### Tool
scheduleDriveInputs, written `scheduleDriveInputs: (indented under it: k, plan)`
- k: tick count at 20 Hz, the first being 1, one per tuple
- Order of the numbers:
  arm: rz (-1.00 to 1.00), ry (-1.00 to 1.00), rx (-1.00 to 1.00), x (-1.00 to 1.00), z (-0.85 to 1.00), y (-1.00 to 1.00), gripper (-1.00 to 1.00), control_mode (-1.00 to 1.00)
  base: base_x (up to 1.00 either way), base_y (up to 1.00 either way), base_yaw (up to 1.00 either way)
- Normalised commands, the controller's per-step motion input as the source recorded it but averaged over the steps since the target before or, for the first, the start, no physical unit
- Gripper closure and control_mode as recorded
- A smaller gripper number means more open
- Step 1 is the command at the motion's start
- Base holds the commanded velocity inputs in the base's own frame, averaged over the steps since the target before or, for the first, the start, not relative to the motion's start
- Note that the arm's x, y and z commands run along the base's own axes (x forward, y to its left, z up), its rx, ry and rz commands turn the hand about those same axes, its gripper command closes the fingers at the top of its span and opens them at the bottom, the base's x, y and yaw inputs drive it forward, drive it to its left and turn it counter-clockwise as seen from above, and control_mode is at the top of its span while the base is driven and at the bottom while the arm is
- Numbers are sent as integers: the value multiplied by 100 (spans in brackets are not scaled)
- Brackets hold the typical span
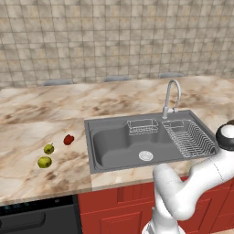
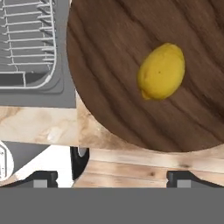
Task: There is a mixed pile of frozen fruits and vegetables on the counter. Locate all the frozen vegetables and place the items in a bowl on the counter. Take all the frozen fruits and defrost them in a running sink.
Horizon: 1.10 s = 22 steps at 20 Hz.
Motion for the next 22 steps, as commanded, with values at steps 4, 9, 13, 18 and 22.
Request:
scheduleDriveInputs:
  k: [4, 9, 13, 18, 22]
  plan:
    - [11, 2, -15, -8, 10, 100, -100, -100, 0, 0, 0]
    - [11, 0, -12, -16, 0, 100, -100, -100, 0, 0, 0]
    - [5, 0, -9, -41, 0, 99, -100, -100, 0, 0, 0]
    - [2, 0, -11, -40, 0, 100, -100, -100, 0, 0, 0]
    - [-3, 0, -8, -37, 0, 99, -100, -100, 0, 0, 0]
